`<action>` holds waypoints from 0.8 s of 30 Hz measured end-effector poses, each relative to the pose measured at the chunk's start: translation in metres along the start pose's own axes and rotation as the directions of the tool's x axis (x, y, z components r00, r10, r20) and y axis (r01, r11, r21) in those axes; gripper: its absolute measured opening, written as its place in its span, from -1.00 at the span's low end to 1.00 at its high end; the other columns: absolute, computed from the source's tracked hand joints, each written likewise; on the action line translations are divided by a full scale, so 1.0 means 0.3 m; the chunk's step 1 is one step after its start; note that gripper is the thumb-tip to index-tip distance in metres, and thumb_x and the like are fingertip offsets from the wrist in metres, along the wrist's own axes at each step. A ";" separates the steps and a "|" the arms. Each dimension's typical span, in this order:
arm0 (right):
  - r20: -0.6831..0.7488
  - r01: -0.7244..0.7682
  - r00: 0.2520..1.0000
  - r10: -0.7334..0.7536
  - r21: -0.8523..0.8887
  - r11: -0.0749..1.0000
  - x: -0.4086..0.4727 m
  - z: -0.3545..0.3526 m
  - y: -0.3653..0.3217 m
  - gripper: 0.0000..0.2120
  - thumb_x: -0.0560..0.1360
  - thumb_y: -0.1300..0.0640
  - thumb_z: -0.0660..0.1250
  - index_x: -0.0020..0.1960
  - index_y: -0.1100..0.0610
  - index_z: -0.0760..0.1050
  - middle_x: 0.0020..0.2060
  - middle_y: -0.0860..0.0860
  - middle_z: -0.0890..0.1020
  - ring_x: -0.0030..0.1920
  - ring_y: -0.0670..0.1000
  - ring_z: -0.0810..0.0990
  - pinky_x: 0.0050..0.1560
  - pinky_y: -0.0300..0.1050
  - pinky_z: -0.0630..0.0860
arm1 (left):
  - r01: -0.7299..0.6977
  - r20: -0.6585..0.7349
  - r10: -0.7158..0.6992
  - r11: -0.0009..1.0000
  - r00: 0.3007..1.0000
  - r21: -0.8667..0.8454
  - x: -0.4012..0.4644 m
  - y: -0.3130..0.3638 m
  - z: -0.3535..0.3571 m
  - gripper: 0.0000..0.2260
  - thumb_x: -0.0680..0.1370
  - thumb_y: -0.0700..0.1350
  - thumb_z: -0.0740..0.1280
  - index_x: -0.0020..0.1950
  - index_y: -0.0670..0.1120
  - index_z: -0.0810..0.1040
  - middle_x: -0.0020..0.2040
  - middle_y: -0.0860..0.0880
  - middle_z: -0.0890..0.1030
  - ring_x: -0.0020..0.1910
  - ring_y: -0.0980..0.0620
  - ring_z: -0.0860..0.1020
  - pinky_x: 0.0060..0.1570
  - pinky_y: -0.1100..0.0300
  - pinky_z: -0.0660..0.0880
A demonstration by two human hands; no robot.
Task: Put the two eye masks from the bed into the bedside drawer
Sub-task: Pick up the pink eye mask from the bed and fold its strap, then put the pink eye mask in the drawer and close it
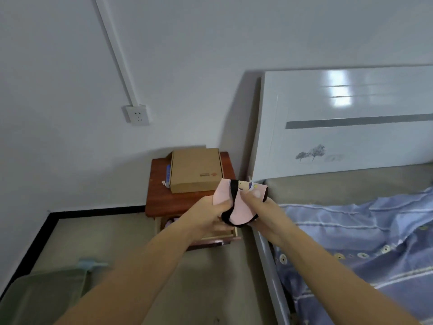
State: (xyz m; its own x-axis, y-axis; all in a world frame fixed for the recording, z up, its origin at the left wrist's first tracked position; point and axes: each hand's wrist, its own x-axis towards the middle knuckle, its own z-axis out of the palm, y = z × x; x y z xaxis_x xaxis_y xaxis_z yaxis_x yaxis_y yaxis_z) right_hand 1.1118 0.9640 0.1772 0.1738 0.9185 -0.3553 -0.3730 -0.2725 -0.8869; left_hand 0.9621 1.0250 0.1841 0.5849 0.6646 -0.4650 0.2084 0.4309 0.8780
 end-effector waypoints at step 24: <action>-0.242 -0.571 0.786 0.569 -0.637 0.518 0.881 -0.064 0.803 -0.81 0.49 0.11 0.32 0.01 0.22 0.53 -0.11 0.10 0.58 -0.15 0.03 0.54 -0.16 -0.16 0.50 | 0.465 -0.287 -0.564 0.815 0.774 -0.346 0.751 -0.775 -0.545 -0.80 0.55 -0.25 0.27 0.16 -0.24 0.49 0.15 -0.23 0.52 0.07 -0.13 0.52 -0.15 0.12 0.56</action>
State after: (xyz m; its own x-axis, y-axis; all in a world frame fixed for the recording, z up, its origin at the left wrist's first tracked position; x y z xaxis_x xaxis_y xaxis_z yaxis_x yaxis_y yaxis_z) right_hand 1.0855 1.1356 -0.1361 0.1448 0.4979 -0.8551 0.2884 -0.8479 -0.4449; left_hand 0.9172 1.1744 -0.1435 0.1102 0.4471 -0.8876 0.1709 0.8713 0.4601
